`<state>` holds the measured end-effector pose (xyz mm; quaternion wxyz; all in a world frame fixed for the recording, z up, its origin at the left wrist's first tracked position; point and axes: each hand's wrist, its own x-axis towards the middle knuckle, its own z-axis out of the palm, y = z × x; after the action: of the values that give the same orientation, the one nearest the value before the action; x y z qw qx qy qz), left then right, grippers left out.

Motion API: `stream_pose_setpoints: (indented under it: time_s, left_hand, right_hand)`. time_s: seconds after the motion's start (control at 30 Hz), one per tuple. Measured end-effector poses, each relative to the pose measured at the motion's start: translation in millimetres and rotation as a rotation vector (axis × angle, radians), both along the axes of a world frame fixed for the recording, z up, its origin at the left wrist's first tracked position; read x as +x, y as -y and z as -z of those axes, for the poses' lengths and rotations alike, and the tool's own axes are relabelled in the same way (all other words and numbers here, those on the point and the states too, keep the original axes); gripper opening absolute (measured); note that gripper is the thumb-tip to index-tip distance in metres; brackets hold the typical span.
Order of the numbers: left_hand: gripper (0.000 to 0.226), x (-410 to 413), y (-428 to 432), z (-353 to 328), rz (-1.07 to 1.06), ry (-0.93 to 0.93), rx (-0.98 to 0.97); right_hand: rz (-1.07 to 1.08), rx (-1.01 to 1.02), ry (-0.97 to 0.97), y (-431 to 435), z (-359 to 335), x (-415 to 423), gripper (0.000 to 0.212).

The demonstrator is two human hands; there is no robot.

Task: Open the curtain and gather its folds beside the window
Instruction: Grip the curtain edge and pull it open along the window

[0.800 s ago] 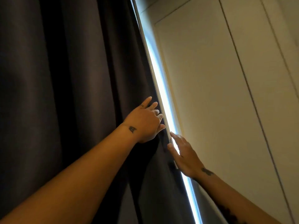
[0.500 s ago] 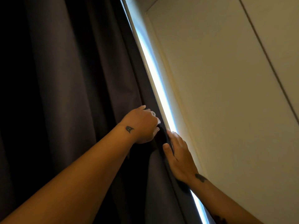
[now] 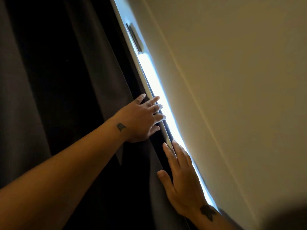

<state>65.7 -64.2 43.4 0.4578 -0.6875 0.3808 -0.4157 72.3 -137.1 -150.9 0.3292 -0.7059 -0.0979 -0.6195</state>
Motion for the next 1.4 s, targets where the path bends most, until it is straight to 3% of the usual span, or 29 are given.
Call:
stream_pose_setpoints:
  time_s: [0.4,0.6,0.83,1.03,1.17,1.23,1.3,1.4]
  left_hand:
    - [0.051,3.8,-18.2,-12.9,-0.251,0.049,0.067]
    - [0.054,1.5,-22.5,-25.4,-0.004,0.113,0.125]
    - [0.076,-11.9,-5.5,-60.1,-0.134,0.123,0.071]
    - [0.058,-16.7,-13.5,-73.5,-0.05,0.189,0.169]
    - [0.051,-23.0,-21.2,-76.0,-0.036,0.177,0.209]
    - [0.05,-24.5,-25.3,-77.7,-0.019,0.167,0.211]
    - [0.049,-24.2,-27.2,-79.8,0.001,0.158,0.205]
    - [0.052,-22.4,-24.3,-87.0,-0.016,0.17,0.202]
  right_hand:
    - [-0.181,0.114,0.065,-0.1,-20.7,25.3,0.079]
    - [-0.226,0.09,0.129,-9.1,-23.7,17.2,0.08]
    - [-0.267,0.064,0.201,-21.9,-21.3,6.1,0.075]
    - [-0.447,0.132,0.19,-11.9,-52.5,8.2,0.081]
    - [-0.784,0.208,0.037,-9.6,-87.3,22.3,0.087]
    - [-0.903,0.193,0.008,-13.9,-96.9,21.4,0.078]
    - [-0.897,0.192,0.042,-22.0,-98.6,16.2,0.062]
    - [-0.77,0.204,0.07,-35.1,-94.4,10.7,0.075]
